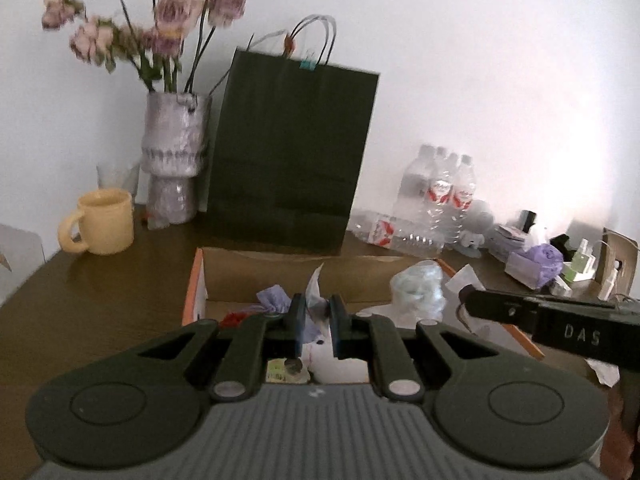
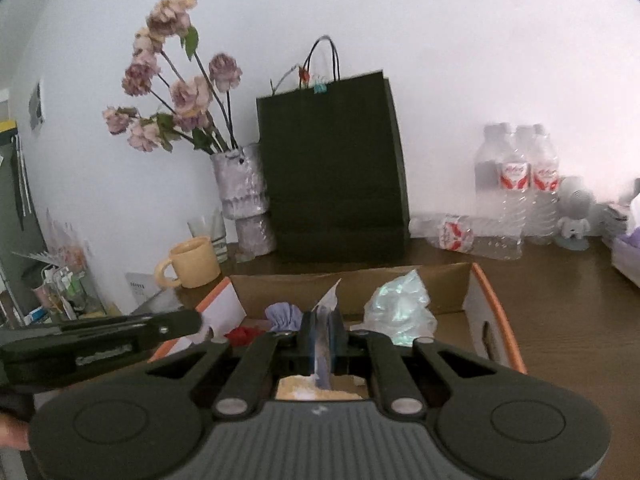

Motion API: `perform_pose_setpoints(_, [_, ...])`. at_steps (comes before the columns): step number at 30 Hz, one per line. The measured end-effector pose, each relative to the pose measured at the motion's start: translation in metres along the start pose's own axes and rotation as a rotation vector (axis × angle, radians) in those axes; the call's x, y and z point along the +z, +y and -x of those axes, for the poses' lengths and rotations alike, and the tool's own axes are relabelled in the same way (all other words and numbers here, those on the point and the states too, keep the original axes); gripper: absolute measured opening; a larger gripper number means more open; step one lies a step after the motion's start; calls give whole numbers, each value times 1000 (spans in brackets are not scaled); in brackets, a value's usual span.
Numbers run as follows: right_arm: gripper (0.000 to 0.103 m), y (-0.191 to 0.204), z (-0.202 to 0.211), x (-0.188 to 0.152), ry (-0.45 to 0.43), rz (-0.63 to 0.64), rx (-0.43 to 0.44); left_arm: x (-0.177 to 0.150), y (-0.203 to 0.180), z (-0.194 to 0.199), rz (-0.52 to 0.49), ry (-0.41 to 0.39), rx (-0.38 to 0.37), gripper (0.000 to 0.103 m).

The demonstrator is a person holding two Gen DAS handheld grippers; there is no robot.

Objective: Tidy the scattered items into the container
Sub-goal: 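Carry both held wrappers into the box with the left and right tools, then open both tools over the box to drop the wrappers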

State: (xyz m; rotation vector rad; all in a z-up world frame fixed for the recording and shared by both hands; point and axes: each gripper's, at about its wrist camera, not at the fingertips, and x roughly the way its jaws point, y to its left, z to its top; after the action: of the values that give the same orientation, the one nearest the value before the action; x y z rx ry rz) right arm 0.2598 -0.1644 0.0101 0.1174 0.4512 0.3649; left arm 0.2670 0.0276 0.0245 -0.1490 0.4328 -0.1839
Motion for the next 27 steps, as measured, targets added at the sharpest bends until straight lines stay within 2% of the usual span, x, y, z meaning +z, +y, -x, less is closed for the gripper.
perform_pose_setpoints(8, [6, -3, -60, -4, 65, -1, 2, -6, 15, -59, 24, 65, 10, 13])
perform_pose_setpoints(14, [6, -8, -86, -13, 120, 9, -4, -12, 19, -77, 15, 106, 21, 15])
perform_pose_setpoints(16, [12, -9, -89, -14, 136, 12, -5, -13, 21, -77, 24, 111, 26, 18])
perform_pose_setpoints(18, [16, -9, -89, -15, 141, 14, -17, -13, 21, -75, 26, 107, 29, 30])
perform_pose_setpoints(19, [24, -9, -89, -15, 142, 13, -20, -13, 21, -72, 25, 100, 29, 34])
perform_pose_setpoints(20, [28, -9, -87, -15, 141, 11, -20, -13, 20, -70, 23, 91, 30, 41])
perform_pose_setpoints(22, [45, -8, -84, -14, 134, 18, -24, -13, 18, -63, 21, 70, 36, 57])
perform_pose_setpoints(23, [48, -7, -82, -13, 132, 24, -27, -13, 17, -60, 17, 55, 51, 64])
perform_pose_setpoints(26, [51, -7, -74, -10, 122, 19, -32, -13, 14, -50, 6, 12, 78, 72])
perform_pose_setpoints(27, [53, -7, -70, -9, 114, 16, -34, -12, 13, -46, 10, 1, 87, 77])
